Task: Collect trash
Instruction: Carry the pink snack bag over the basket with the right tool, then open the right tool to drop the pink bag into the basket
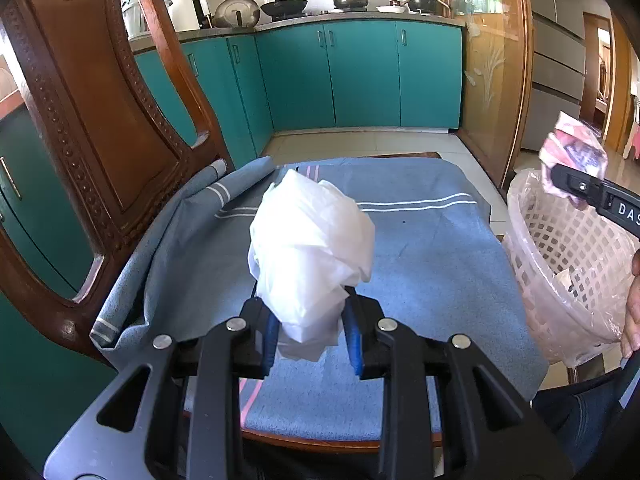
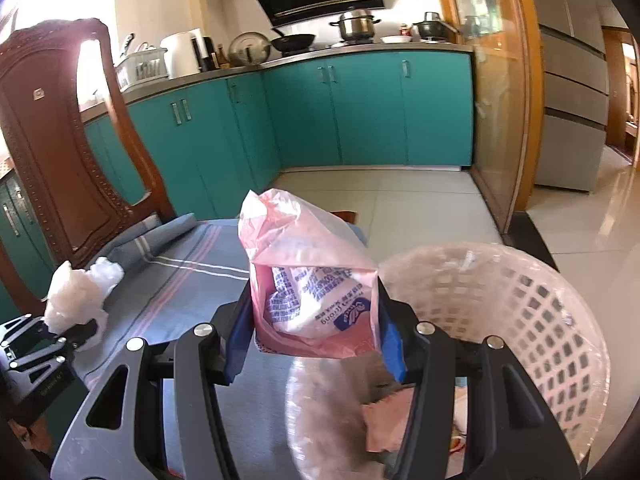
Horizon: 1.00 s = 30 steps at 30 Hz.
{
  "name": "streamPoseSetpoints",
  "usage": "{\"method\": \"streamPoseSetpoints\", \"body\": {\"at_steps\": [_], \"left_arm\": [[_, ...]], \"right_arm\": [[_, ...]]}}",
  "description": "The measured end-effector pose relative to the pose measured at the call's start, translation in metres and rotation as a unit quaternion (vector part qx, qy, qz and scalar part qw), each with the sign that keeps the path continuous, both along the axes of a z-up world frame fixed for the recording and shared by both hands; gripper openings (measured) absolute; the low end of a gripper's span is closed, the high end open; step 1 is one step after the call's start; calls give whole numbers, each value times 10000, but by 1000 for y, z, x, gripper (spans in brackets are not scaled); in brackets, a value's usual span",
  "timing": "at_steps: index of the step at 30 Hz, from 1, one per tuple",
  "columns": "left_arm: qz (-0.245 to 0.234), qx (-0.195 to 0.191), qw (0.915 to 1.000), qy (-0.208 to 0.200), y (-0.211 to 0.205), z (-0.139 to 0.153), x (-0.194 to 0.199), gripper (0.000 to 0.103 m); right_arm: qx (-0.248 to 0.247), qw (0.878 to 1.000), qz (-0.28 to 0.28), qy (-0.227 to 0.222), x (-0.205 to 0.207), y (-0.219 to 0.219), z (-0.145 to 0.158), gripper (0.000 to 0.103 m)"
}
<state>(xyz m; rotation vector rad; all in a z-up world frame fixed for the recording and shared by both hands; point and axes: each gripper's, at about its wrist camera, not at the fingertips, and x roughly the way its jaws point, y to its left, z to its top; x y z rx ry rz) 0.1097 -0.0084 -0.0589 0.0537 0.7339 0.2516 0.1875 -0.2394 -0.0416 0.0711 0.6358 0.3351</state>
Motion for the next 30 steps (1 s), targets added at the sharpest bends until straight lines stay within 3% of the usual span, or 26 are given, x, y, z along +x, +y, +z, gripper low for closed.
{"method": "streamPoseSetpoints", "body": {"at_steps": [14, 30], "left_arm": [[-131, -41, 9999, 96, -10, -4, -2, 29], [-180, -35, 9997, 129, -13, -6, -1, 29]], "right_arm": [[-175, 9900, -1348, 369, 7, -83, -14, 53], [-536, 9890, -1216, 654, 12, -71, -28, 53]]}}
